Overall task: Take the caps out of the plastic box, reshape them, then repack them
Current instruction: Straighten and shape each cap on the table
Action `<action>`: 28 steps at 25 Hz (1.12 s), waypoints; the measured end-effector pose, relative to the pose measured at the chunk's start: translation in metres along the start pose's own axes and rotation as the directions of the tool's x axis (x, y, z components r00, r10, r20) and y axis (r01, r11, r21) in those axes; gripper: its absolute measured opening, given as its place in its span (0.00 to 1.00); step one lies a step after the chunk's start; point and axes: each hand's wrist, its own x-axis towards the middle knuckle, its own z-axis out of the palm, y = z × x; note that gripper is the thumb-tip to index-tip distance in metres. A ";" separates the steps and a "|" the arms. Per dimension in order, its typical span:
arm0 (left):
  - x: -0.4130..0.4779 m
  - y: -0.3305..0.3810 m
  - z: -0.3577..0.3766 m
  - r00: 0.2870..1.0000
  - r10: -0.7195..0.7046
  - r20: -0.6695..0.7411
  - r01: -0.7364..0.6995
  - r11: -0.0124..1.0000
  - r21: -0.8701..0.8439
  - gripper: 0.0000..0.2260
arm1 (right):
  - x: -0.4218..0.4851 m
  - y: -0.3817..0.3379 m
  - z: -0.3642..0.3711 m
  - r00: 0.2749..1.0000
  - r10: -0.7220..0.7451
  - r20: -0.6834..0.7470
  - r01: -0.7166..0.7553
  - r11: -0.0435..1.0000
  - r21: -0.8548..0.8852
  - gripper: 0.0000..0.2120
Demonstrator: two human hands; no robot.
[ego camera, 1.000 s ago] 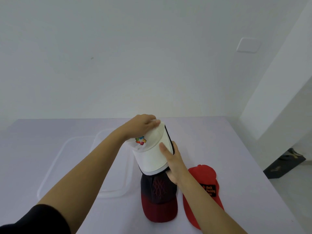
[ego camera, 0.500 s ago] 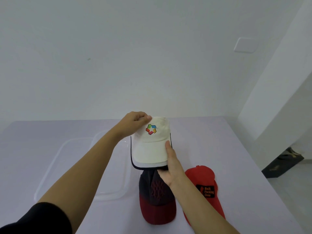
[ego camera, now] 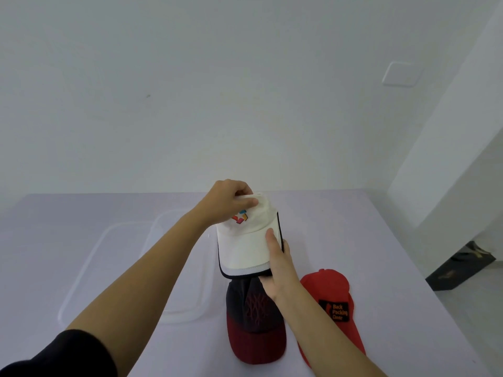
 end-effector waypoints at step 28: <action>0.000 0.015 -0.003 0.991 -0.035 0.129 0.022 0.995 0.102 0.13 | 0.002 0.000 -0.007 0.988 -0.155 0.011 0.155 0.976 -0.154 0.09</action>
